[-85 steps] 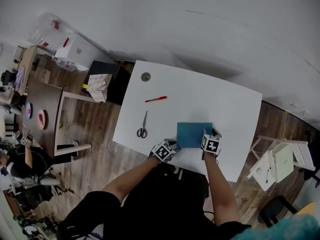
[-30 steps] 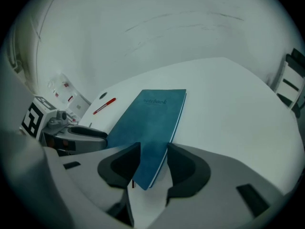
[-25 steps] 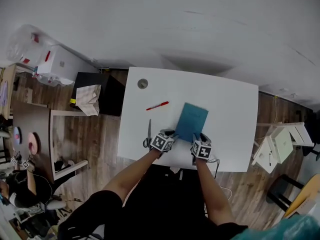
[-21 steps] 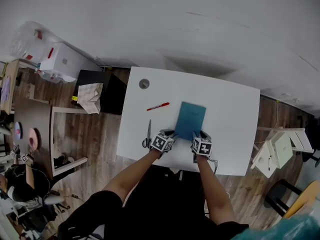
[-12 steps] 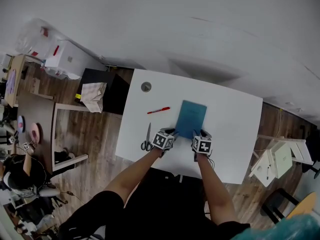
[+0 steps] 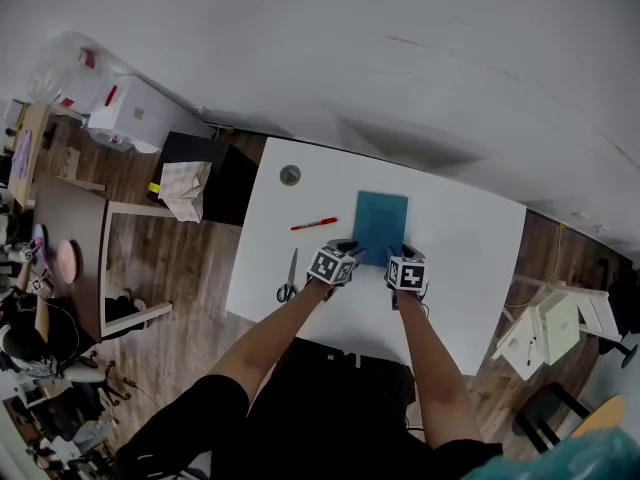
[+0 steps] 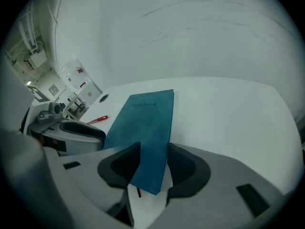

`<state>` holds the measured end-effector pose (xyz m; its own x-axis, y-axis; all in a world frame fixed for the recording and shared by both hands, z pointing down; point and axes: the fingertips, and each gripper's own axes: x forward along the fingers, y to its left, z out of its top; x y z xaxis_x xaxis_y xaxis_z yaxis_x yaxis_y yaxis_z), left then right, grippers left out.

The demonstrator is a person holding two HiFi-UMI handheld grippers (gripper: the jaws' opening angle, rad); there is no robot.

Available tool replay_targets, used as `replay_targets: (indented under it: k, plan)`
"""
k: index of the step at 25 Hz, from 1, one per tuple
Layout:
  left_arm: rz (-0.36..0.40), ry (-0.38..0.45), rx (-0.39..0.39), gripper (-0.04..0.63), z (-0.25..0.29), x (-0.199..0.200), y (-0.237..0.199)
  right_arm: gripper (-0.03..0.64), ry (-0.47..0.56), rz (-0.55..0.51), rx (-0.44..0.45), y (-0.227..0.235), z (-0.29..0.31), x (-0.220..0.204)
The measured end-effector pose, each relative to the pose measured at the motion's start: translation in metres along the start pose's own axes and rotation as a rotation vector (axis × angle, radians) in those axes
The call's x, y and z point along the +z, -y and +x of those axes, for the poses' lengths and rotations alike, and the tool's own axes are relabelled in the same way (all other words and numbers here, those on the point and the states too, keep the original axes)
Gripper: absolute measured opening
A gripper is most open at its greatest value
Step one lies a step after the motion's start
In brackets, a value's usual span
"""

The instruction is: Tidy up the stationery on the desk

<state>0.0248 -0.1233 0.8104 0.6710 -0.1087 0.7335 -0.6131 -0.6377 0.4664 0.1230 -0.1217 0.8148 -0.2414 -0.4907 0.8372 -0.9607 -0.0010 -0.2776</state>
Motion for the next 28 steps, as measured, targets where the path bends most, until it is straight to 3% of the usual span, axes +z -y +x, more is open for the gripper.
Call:
replay_targets:
  k: [9, 14, 18, 22, 28]
  plan:
    - [-0.065, -0.003, 0.048, 0.138, -0.011, -0.023, -0.017, 0.184, 0.014, 0.045, -0.026, -0.008, 0.001, -0.009]
    - [-0.051, 0.007, 0.045, 0.138, -0.019, -0.019, -0.022, 0.184, 0.023, 0.04, -0.037, -0.007, -0.001, -0.007]
    - [-0.066, 0.046, 0.028, 0.138, -0.035, -0.024, -0.021, 0.184, 0.096, 0.003, -0.076, -0.006, -0.02, 0.008]
    - [-0.108, 0.085, 0.014, 0.138, -0.06, -0.036, -0.025, 0.184, 0.142, -0.195, 0.007, -0.051, -0.027, 0.03]
    - [-0.165, 0.122, 0.013, 0.137, -0.099, -0.061, -0.041, 0.184, 0.07, -0.528, 0.175, -0.143, -0.011, 0.036]
